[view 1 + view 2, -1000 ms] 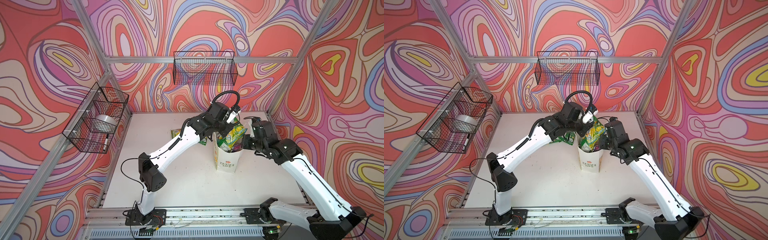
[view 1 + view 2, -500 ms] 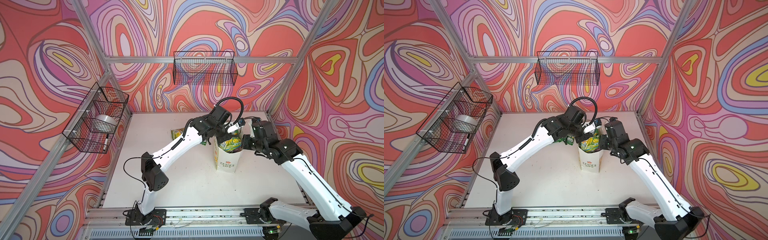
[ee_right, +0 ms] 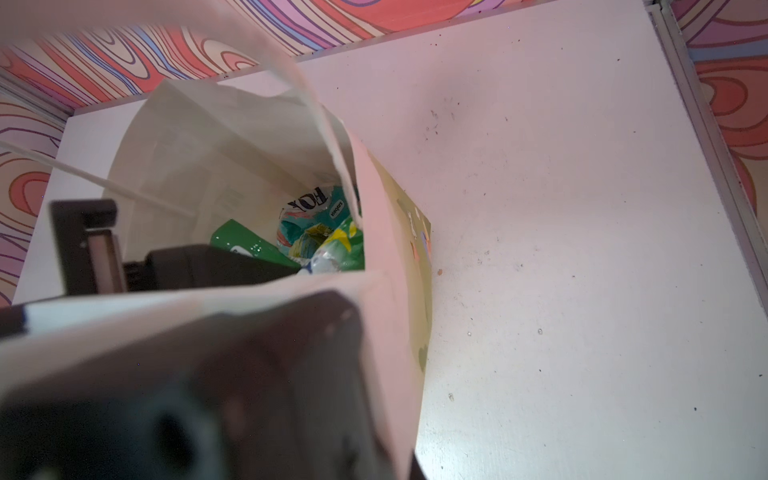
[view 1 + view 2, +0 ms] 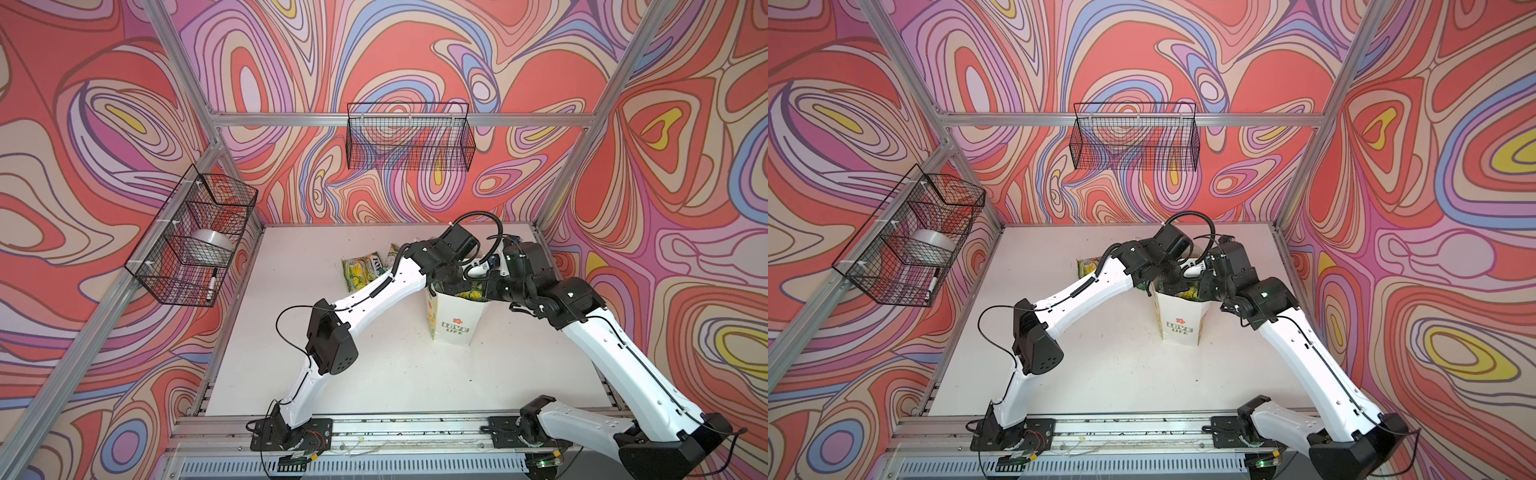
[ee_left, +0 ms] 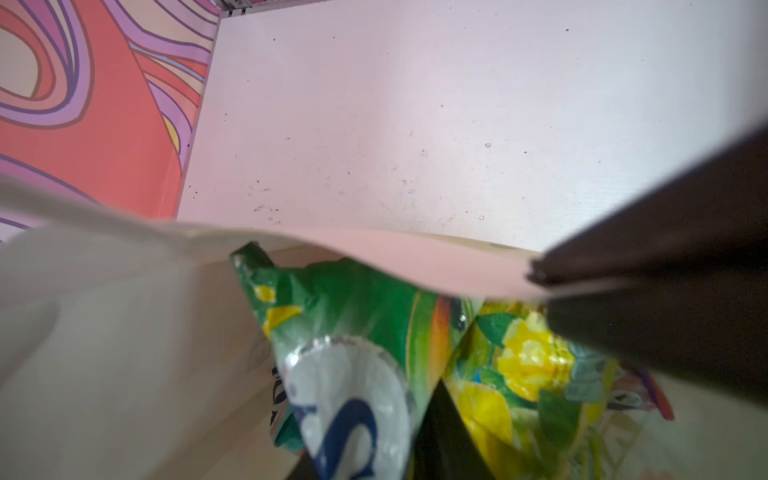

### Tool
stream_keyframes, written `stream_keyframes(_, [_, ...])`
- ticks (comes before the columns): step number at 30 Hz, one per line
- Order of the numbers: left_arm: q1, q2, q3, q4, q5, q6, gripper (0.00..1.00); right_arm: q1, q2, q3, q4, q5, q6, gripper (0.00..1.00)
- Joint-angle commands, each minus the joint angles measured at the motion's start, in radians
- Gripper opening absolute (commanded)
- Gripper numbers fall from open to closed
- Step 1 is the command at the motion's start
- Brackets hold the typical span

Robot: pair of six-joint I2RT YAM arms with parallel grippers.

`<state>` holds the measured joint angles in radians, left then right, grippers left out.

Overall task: Place the snacks into the paper bag
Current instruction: 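Lower the Spring Tea packet into the bag and open the left gripper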

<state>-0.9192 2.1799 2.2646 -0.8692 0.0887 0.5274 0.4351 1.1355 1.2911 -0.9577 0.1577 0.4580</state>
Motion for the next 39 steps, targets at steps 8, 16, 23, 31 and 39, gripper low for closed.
stream_keyframes(8, [-0.003, 0.002, 0.012, -0.025, -0.111, -0.028, 0.7, 0.004, -0.019, 0.024, 0.037, -0.023, 0.013, 0.0])
stream_keyframes(16, [-0.003, -0.12, -0.003, 0.065, -0.047, -0.144, 0.74, 0.005, -0.025, 0.017, 0.039, -0.023, 0.011, 0.0])
stream_keyframes(23, [-0.003, -0.161, -0.085, 0.164, -0.083, -0.206, 0.64, 0.004, -0.029, 0.012, 0.037, -0.021, 0.01, 0.0])
stream_keyframes(31, [-0.003, -0.096, -0.067, 0.144, -0.11, -0.23, 0.3, 0.004, -0.029, 0.011, 0.039, -0.02, 0.007, 0.0])
stream_keyframes(39, [-0.003, -0.034, -0.081, 0.107, -0.08, -0.259, 0.24, 0.004, -0.031, 0.013, 0.036, -0.016, 0.005, 0.0])
